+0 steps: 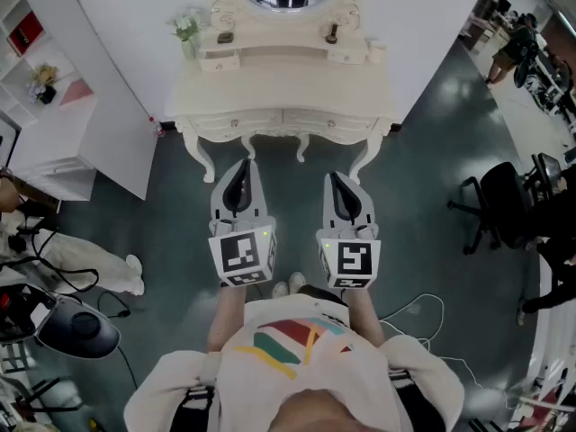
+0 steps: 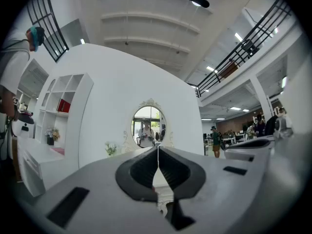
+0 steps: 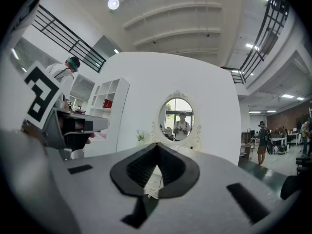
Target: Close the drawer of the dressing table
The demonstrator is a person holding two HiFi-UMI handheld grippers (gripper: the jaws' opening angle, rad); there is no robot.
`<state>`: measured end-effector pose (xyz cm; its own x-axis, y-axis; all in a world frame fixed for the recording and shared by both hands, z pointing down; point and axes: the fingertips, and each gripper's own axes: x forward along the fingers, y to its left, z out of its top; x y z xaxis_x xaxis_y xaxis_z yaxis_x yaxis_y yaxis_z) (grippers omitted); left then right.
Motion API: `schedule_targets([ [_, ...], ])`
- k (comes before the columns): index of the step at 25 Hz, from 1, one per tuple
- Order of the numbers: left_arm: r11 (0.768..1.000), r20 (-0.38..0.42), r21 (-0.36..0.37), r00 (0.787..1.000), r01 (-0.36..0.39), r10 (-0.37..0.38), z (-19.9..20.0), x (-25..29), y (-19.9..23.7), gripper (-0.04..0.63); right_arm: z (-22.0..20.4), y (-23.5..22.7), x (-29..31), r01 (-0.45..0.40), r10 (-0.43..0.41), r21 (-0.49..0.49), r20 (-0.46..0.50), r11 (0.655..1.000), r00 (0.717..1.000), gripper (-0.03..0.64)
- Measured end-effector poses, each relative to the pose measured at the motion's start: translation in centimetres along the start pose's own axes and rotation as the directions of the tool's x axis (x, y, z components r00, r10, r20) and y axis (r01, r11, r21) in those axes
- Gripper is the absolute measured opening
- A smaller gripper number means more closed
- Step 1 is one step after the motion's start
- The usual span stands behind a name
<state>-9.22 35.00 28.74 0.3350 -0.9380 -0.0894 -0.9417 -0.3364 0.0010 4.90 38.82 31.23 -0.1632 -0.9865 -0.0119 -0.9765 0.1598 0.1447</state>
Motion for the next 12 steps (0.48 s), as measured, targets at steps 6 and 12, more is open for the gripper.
schedule_targets([
  [6, 1.000, 0.017, 0.016, 1.000, 0.015, -0.015, 0.4, 1.1, -0.4, 0.008, -0.1, -0.9, 0.9, 0.009, -0.009, 0.015, 0.004, 1.000, 1.000, -0.001],
  [12, 0.999, 0.021, 0.019, 0.999, 0.031, -0.032, 0.5, 2.4, -1.4, 0.008, -0.5, -2.1, 1.5, 0.011, -0.010, 0.014, -0.006, 1.000, 1.000, -0.001],
])
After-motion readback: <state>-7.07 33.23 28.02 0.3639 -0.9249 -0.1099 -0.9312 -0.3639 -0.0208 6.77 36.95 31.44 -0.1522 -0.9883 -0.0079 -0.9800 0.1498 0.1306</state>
